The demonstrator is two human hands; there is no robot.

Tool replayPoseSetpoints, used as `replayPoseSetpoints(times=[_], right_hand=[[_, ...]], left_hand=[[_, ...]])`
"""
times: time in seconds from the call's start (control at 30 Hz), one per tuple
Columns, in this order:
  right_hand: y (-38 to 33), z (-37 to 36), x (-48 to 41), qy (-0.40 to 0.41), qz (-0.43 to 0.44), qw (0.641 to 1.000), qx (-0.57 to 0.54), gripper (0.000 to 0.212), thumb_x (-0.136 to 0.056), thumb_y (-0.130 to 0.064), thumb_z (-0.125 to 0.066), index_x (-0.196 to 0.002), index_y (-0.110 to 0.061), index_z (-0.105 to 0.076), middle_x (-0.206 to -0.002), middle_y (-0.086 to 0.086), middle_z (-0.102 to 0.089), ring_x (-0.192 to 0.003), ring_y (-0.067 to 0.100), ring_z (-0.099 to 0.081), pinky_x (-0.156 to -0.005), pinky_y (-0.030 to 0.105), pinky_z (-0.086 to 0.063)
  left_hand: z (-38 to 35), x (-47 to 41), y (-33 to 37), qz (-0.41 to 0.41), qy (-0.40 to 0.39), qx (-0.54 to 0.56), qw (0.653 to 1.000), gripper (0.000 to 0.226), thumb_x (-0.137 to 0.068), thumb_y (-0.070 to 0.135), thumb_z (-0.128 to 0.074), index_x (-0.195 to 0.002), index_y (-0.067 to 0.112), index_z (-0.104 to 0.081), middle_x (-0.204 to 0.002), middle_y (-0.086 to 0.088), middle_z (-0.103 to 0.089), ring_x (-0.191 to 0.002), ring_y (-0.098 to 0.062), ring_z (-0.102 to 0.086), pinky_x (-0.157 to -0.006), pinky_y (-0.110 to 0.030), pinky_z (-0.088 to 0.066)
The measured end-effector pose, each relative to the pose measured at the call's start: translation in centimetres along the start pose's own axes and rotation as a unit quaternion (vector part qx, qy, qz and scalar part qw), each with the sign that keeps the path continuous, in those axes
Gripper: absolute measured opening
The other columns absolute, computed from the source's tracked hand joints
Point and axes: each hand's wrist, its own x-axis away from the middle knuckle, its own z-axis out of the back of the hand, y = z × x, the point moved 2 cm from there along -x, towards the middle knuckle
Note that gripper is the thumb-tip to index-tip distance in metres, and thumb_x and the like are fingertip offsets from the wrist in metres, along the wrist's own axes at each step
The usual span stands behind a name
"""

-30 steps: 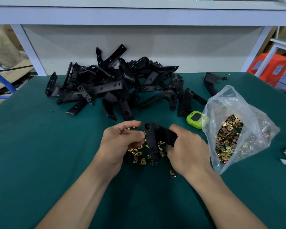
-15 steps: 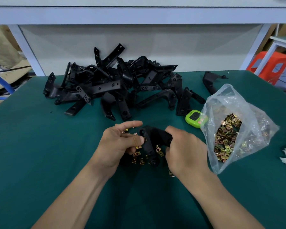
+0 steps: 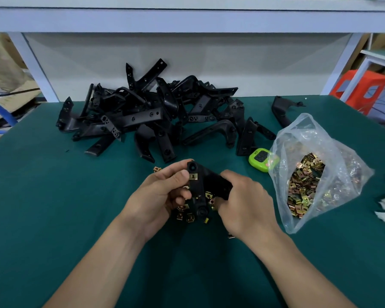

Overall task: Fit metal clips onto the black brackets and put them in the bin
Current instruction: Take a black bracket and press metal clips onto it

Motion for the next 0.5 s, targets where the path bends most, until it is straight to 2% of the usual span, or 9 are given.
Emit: replayPoseSetpoints(times=[0.1,0.2,0.33,0.43,0.5], right_hand=[[-0.12,-0.01,0.12,0.0,0.004,1.0,-0.001,0.022,-0.079,-0.023,-0.072,-0.092,-0.029,-0.055,-0.07,-0.01,-0.058,-0.065,0.021,-0.051,-0.053,0.033,-0.032],[-0.25,-0.07,0.16,-0.003,0.007,1.0,-0.003,0.022,-0.081,-0.022,-0.071,-0.094,-0.03,-0.056,-0.072,-0.01,-0.059,-0.069,0.023,-0.054,-0.056,0.034,-0.033],[-0.2,-0.13,0.2,-0.005,0.004,1.0,-0.013,0.021,-0.081,-0.023,-0.073,-0.093,-0.028,-0.056,-0.07,-0.01,-0.058,-0.067,0.023,-0.051,-0.055,0.033,-0.03],[-0.05,-0.12,0.07,-0.008,0.006,1.0,-0.011,0.023,-0.081,-0.025,-0.074,-0.094,-0.028,-0.055,-0.071,-0.01,-0.059,-0.069,0.024,-0.052,-0.056,0.034,-0.033],[0.04,-0.12,-0.1,-0.013,0.01,1.0,-0.012,0.022,-0.081,-0.026,-0.074,-0.095,-0.028,-0.056,-0.071,-0.011,-0.059,-0.07,0.024,-0.054,-0.056,0.034,-0.033]], left_hand=[[0.16,-0.02,0.04,-0.023,0.013,-0.013,1.0,0.039,-0.072,0.024,-0.084,-0.11,0.017,-0.079,-0.076,0.0,-0.068,-0.056,-0.007,-0.059,-0.051,-0.015,-0.047],[0.38,0.04,0.13,-0.065,0.035,-0.053,0.996,0.052,-0.069,0.024,-0.083,-0.118,0.011,-0.072,-0.066,0.002,-0.064,-0.057,-0.006,-0.06,-0.055,-0.015,-0.048],[0.2,0.19,-0.01,-0.089,0.024,-0.07,0.993,0.041,-0.075,0.021,-0.088,-0.113,0.015,-0.074,-0.063,0.001,-0.062,-0.057,-0.007,-0.059,-0.057,-0.016,-0.048],[0.03,0.17,0.15,-0.073,0.01,-0.062,0.995,0.038,-0.074,0.029,-0.083,-0.11,0.019,-0.075,-0.069,0.0,-0.062,-0.06,-0.009,-0.058,-0.058,-0.017,-0.048],[-0.27,0.12,0.11,-0.051,-0.014,-0.046,0.998,0.032,-0.081,0.028,-0.078,-0.112,0.02,-0.072,-0.076,0.0,-0.063,-0.064,-0.01,-0.057,-0.061,-0.02,-0.049]])
